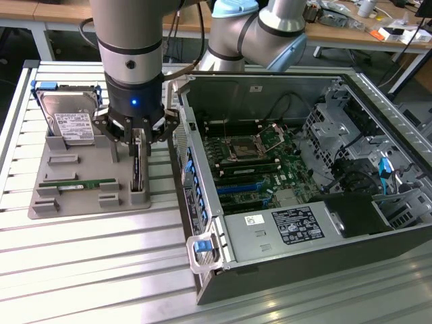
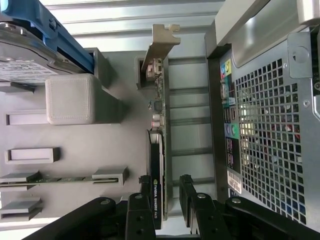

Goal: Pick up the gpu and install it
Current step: 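Pick up the gpu and move the gpu toward the slot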

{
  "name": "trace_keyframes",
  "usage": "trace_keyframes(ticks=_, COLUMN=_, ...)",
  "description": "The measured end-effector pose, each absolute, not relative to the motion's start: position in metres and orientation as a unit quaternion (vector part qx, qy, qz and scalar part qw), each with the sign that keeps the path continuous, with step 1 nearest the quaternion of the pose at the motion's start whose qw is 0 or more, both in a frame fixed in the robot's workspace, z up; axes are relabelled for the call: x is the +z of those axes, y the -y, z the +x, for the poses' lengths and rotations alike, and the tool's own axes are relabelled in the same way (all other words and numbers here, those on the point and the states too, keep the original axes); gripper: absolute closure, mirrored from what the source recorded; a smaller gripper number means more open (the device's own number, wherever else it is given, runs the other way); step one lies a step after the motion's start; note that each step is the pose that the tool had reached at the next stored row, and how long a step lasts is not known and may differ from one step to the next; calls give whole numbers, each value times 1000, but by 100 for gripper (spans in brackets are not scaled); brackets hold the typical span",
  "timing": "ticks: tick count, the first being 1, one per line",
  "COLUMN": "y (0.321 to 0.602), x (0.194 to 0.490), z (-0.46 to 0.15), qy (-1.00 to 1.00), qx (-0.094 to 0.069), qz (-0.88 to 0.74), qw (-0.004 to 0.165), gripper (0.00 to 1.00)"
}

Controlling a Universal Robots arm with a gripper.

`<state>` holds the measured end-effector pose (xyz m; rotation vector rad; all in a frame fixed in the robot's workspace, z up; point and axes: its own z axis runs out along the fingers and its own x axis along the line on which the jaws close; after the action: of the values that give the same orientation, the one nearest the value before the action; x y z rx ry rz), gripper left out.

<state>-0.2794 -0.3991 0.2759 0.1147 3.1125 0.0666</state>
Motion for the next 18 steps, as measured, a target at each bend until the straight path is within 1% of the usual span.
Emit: trace_keyframes(ticks=18, y=399, x=262, z=-279, qy=-999, qx=21, qz=37, qw=13, gripper=64)
